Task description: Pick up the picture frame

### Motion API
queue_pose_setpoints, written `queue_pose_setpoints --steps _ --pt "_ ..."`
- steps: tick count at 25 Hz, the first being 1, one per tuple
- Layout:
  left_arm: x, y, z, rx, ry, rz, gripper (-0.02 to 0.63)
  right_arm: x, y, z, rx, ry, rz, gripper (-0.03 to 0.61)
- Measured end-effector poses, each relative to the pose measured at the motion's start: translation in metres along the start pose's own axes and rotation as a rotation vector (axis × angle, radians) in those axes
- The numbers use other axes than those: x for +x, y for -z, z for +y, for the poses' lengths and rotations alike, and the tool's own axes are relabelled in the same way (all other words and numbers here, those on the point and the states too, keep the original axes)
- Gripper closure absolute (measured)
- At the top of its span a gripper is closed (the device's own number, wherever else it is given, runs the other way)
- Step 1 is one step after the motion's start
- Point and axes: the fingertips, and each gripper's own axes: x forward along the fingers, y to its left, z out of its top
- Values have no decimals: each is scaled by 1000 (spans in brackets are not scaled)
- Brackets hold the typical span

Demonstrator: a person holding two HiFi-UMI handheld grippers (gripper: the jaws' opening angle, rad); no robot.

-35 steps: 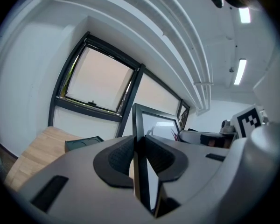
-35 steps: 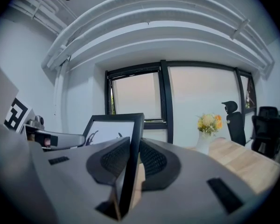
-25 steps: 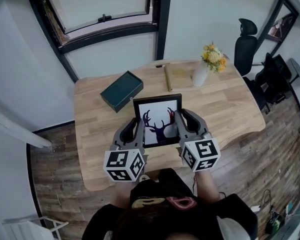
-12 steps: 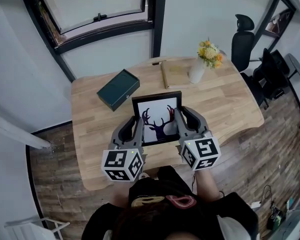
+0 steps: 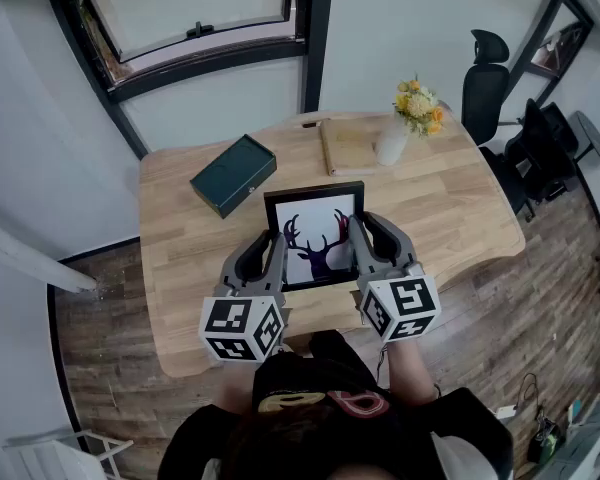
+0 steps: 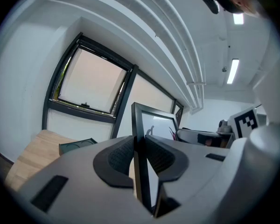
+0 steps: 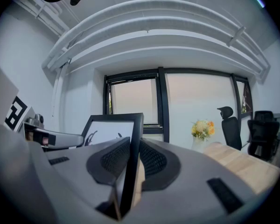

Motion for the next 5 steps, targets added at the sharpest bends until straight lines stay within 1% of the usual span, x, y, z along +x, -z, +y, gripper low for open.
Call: queue_pose_setpoints --steps 5 --pt "-2 5 2 -11 -1 7 528 -1 4 2 -6 -3 4 506"
